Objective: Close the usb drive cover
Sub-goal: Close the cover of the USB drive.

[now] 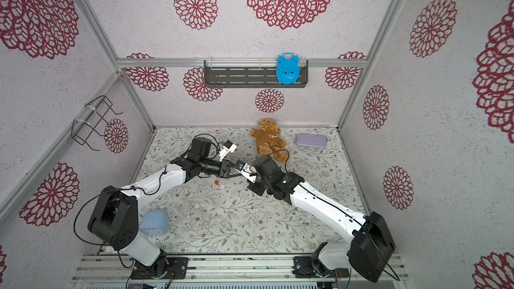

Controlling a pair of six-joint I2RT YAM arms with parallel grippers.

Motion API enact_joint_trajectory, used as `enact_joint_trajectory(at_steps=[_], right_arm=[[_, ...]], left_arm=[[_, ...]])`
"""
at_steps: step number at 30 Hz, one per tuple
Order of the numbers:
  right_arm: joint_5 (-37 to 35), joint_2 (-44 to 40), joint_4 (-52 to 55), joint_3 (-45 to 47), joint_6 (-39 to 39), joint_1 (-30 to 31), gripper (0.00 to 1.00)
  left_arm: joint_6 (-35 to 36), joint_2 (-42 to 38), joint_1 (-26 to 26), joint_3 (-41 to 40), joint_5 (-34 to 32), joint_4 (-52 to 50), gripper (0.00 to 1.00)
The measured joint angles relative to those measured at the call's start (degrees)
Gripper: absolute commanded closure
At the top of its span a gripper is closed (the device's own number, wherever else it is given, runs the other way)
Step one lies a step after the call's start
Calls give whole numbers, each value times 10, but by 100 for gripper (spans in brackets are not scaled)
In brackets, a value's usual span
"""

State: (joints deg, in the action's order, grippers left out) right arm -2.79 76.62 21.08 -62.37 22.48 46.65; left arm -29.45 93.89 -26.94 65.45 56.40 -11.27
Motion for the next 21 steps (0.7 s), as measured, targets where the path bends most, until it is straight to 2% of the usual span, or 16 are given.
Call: enact_joint_trajectory(at_steps=[5,15,21], right_arm=[[0,19,23,-27,-1,-2,83],[0,17,13,-17,-1,-2,84],[-7,17,10,-19,-10,0,84]], left_arm=[[-2,0,2,1,-4,5,90],[15,4,3,1,1,-4,90],[-12,4,3,0,1,18,90]])
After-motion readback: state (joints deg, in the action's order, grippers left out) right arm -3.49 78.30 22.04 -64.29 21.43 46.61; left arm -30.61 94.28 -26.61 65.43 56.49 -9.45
